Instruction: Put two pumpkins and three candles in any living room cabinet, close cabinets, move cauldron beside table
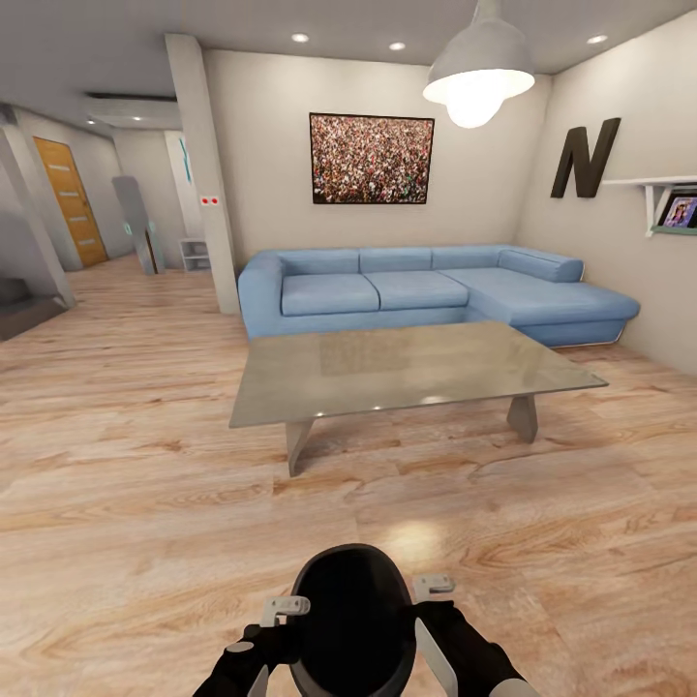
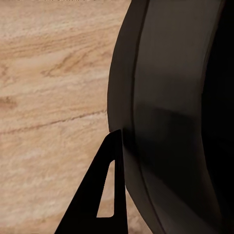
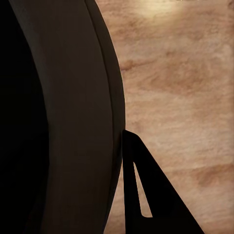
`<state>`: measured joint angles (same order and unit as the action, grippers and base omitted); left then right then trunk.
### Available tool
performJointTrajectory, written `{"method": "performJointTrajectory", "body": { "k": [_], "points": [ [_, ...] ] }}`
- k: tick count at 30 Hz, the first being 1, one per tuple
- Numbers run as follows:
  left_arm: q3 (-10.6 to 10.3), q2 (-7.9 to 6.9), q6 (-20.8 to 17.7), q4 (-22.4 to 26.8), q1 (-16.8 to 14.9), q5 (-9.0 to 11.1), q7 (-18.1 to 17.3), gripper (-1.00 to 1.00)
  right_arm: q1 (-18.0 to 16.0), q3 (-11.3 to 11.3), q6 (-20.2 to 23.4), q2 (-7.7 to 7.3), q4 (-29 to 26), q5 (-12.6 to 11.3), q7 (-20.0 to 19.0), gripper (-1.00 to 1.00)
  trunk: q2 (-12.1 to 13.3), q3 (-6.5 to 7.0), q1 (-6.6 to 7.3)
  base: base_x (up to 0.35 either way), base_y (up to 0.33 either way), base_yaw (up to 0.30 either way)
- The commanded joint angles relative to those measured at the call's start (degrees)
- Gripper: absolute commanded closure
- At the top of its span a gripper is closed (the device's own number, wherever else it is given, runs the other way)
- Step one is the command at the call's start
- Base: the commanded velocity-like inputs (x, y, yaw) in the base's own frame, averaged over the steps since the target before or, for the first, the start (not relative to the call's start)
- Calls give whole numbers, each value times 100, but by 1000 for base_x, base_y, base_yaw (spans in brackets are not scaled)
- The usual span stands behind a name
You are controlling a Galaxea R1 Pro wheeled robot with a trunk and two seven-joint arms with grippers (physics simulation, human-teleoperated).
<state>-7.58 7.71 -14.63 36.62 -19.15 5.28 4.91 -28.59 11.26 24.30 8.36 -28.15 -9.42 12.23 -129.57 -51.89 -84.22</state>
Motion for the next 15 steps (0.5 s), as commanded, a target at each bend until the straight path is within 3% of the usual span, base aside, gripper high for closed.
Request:
{"method": "performJointTrajectory", "body": {
  "k": [1, 6, 15],
  "points": [
    [-24, -7, -31, 11, -1, 16, 63, 100, -6, 43, 22, -6, -15, -52, 52, 100, -3, -5, 1, 0, 0, 0],
    [-24, -7, -31, 7, -1, 16, 63, 100, -6, 43, 22, -2, -15, -52, 52, 100, -3, -5, 1, 97, 0, 0],
    [-24, -7, -31, 12, -1, 16, 63, 100, -6, 43, 22, -4, -15, -52, 52, 100, -3, -5, 1, 262, -30, 0]
  ]
}}
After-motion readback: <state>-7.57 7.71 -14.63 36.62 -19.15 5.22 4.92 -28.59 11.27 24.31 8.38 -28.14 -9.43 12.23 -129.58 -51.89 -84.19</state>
